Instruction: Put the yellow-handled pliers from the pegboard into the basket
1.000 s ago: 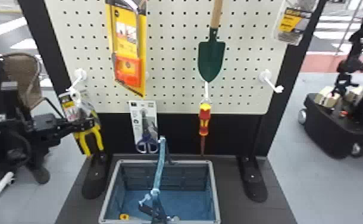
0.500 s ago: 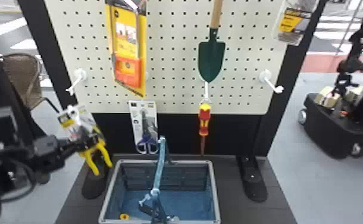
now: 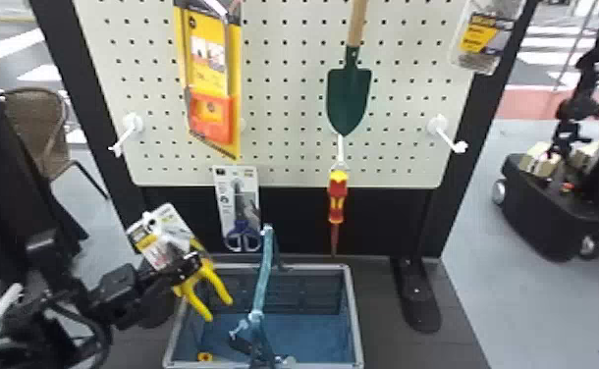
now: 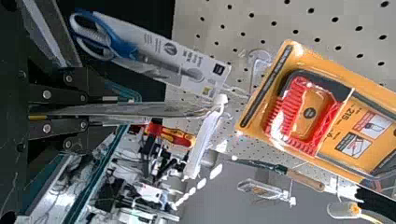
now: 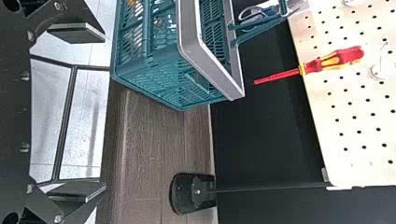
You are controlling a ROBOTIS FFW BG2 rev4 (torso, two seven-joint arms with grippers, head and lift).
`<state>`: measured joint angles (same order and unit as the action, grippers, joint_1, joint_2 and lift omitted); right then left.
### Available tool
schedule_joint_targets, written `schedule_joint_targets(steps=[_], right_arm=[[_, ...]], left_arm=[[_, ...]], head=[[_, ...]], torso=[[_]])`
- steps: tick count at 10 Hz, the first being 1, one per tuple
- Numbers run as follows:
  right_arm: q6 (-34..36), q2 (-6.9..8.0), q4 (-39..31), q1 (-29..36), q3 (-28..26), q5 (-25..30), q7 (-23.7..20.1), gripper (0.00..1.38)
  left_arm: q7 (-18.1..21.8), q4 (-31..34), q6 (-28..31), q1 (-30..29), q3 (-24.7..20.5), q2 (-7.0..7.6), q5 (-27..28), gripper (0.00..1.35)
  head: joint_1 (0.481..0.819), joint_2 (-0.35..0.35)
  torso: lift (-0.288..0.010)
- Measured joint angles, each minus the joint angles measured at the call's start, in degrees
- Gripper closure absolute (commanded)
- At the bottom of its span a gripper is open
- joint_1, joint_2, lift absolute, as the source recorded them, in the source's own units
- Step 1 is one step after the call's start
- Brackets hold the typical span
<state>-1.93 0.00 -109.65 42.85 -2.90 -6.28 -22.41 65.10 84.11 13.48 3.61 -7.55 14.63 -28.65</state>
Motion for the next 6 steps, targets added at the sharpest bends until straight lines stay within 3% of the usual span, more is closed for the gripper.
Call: schedule_joint_targets(steps=[3, 6], right_arm=[[0.00, 0.00, 0.18, 0.10, 0.00, -0.06, 0.00, 0.17], [0.00, 0.00, 0.31, 0.21, -0.08, -0.22, 0.00, 0.17]], left_arm=[[-0.16, -2.10, -1.65, -0.62, 3.35, -2.40, -2.03, 1.19], [0.07, -5.88, -1.34, 0.66, 8.08, -2.83, -3.49, 1.17]], head=[[0.549, 0.000], [0.549, 0.000]], torso=[[-0.100], [-0.100]])
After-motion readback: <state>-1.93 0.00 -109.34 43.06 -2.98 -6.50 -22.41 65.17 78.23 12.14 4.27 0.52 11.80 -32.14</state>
